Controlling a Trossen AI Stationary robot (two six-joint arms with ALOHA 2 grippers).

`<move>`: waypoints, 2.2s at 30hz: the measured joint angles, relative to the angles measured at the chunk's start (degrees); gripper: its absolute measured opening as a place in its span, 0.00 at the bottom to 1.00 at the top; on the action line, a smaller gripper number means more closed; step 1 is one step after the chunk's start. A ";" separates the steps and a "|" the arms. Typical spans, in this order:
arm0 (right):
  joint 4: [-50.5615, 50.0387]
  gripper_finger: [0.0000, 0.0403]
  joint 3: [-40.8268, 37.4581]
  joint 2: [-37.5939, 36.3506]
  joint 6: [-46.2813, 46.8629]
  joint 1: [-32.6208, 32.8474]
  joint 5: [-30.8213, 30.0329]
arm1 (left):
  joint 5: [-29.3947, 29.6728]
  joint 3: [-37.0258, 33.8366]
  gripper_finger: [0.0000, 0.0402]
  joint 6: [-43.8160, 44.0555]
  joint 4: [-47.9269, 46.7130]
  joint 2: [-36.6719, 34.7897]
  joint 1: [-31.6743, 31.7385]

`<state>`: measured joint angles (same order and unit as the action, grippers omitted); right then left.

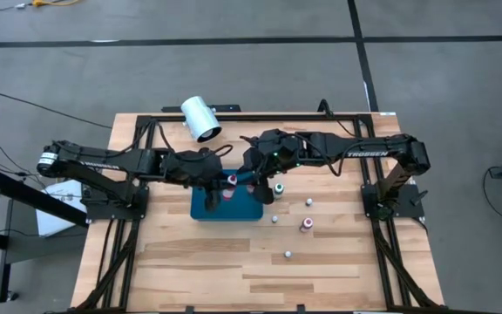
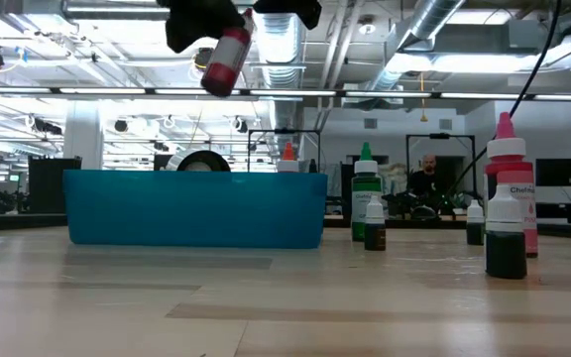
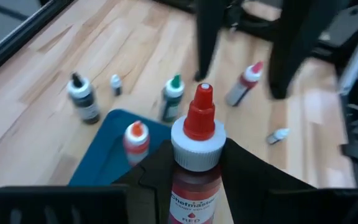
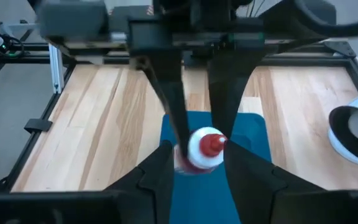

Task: Pick & Place food coloring
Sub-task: Put the large red food coloring bottle into the bin

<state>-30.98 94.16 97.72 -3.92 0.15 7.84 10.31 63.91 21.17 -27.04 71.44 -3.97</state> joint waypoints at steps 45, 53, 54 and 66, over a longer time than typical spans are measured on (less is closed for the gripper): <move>-21.36 0.31 -3.36 -6.76 -2.51 -8.77 -0.38 | 15.50 -30.92 0.26 -5.05 42.69 -0.07 -0.04; -16.64 0.31 -8.84 -6.64 -0.02 -8.16 -0.38 | 16.23 -33.50 0.26 -5.03 47.23 -0.07 0.22; -16.29 0.31 -9.08 -6.72 0.21 -8.16 -0.36 | 16.50 -34.17 0.26 -4.90 48.10 -0.07 0.22; -14.32 0.31 -11.31 -6.76 2.03 -8.16 -0.34 | 20.80 -39.54 0.26 0.22 48.70 -0.07 -0.13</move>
<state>-45.30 82.85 90.96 -1.89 -8.01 7.51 31.10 24.37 21.39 21.66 71.37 -4.10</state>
